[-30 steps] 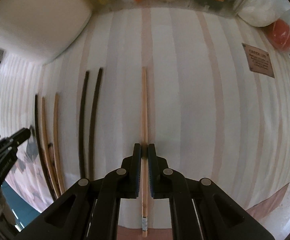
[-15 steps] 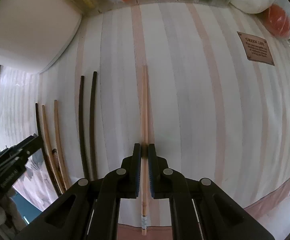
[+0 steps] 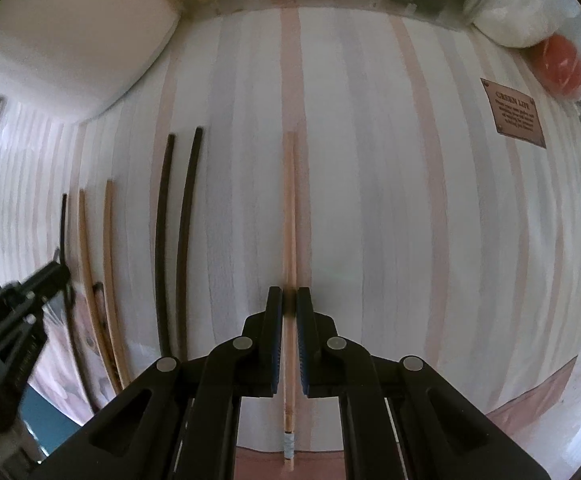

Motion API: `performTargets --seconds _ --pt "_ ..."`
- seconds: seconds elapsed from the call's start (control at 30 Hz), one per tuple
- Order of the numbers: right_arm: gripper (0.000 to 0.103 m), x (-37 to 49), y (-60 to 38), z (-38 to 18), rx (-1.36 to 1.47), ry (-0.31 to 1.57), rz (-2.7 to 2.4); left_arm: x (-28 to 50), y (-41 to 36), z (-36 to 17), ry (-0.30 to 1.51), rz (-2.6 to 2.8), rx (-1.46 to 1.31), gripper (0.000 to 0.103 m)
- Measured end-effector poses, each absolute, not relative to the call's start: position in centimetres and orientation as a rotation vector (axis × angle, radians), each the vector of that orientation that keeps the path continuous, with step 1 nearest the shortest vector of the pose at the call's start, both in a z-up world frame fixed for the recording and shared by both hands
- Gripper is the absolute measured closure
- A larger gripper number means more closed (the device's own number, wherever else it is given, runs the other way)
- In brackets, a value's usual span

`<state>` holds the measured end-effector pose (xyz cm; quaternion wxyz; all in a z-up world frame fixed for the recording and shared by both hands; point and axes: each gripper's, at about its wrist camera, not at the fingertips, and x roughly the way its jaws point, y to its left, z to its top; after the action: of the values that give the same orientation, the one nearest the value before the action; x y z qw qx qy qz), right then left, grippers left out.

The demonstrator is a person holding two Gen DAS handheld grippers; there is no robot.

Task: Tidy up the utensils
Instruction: 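Grasp a dark brown chopstick with the left tool while the right tool grasps a light wooden chopstick, then lift both held chopsticks upright and carry them toward the cream holder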

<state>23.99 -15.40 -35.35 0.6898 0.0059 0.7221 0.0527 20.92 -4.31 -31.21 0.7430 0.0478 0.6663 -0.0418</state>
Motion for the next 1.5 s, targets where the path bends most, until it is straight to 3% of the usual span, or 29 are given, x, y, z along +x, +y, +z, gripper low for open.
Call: performTargets --seconds 0.4,0.83,1.5 --pt "0.095 26.6 -15.8 -35.1 0.074 1.615 0.126 24.2 -1.6 -31.2 1.469 -0.096 0.012 0.095" --pt "0.097 25.9 -14.9 -33.5 0.053 1.594 0.133 24.0 -1.3 -29.9 1.441 -0.090 0.002 0.101" --pt "0.097 23.2 -19.6 -24.8 0.242 1.412 0.264 20.5 5.2 -17.4 1.204 -0.076 -0.110 0.101"
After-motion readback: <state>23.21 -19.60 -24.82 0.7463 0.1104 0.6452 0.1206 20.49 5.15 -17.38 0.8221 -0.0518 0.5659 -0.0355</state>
